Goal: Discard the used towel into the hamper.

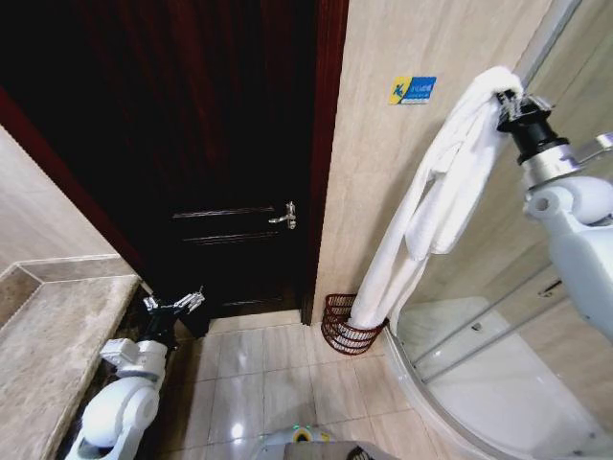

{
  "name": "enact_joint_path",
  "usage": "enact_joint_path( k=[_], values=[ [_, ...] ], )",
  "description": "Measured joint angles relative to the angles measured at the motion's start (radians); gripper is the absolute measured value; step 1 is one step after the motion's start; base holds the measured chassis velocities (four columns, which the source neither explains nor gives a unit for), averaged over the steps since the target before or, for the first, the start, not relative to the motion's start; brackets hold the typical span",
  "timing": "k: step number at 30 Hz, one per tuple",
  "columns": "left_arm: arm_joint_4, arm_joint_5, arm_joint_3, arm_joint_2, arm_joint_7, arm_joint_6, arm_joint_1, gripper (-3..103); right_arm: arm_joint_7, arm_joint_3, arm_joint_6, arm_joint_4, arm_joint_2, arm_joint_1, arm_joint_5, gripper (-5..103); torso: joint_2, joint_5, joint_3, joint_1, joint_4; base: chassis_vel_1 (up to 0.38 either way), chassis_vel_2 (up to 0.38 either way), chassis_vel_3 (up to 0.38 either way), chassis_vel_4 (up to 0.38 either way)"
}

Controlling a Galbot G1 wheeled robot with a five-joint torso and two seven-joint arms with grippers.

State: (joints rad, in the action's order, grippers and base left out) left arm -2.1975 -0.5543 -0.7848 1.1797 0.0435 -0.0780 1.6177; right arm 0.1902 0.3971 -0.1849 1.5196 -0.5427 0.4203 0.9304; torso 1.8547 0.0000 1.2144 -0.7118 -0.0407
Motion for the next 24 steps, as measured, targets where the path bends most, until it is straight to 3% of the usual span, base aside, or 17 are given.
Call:
enact_joint_path(
  k=[10, 16, 24],
  values=[
    [0.000, 0.000, 0.000, 0.000, 0.000, 0.000, 0.000, 100, 0.000, 0.008, 0.000, 0.012, -0.013, 0.029, -0.010, 4, 0.000, -0.0002, 0.000, 0.000, -0.0001, 0.000, 0.000, 0.000, 0.000],
    [0.000, 0.000, 0.000, 0.000, 0.000, 0.000, 0.000, 100, -0.008, 0.118, -0.003, 0.102, -0.065, 0.244, -0.060, 4, 0.000, -0.0001, 0.000, 0.000, 0.0000, 0.000, 0.000, 0.000, 0.000],
    [0.000, 0.000, 0.000, 0.000, 0.000, 0.000, 0.000, 100, -0.003, 0.165, -0.018, 0.153, -0.123, 0.440, -0.121, 4, 0.000, 0.0003, 0.000, 0.000, 0.0002, 0.000, 0.000, 0.000, 0.000]
  ],
)
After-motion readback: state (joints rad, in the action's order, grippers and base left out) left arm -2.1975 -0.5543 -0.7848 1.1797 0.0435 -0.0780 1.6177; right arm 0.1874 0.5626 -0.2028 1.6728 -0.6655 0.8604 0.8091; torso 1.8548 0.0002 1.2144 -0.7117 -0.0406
